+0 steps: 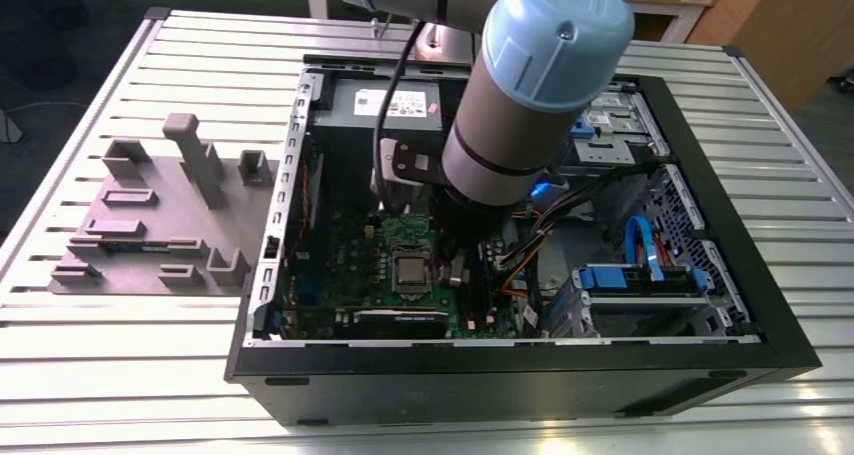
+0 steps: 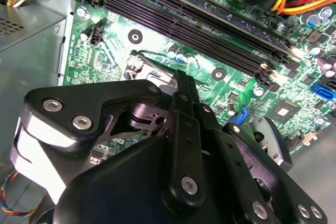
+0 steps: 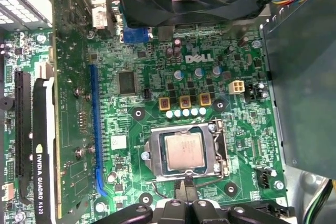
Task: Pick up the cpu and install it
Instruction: 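Install the first cpu locking lever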
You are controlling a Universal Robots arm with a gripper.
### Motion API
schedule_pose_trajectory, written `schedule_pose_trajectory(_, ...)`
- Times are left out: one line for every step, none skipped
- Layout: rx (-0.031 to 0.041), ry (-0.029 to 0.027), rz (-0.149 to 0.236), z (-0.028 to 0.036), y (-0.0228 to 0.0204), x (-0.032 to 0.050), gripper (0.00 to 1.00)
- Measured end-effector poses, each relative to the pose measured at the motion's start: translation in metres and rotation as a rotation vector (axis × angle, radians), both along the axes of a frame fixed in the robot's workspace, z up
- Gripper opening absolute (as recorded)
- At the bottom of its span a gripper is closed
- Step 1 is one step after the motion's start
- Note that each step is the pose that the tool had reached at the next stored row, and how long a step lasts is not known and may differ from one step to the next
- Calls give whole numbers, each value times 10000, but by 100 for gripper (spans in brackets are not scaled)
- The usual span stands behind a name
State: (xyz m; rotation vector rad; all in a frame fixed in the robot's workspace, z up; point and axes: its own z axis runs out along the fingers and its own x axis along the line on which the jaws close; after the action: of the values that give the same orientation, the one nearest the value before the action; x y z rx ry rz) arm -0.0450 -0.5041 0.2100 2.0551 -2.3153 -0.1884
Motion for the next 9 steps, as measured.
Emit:
schedule_pose_trajectory(0,0,11,-5,-8,0,10)
schedule_pose_trajectory(0,0,22,-11,-17,0,10)
schedule_pose_trajectory(-1,0,36,-17,-23,0,10)
schedule_pose_trajectory(-1,0,55,-24,-27,0,10)
schedule_pose_trajectory(0,0,76,-32,-31,0,10)
schedule_pose_trajectory(-1,0,104,-40,-34,0,10)
schedule_pose_trajectory(-3,1,150,-51,-35,0,10)
schedule_pose_trajectory(-2,0,214,-65,-36,0,10)
schedule_pose_trajectory(-1,1,340,-87,-41,0,10)
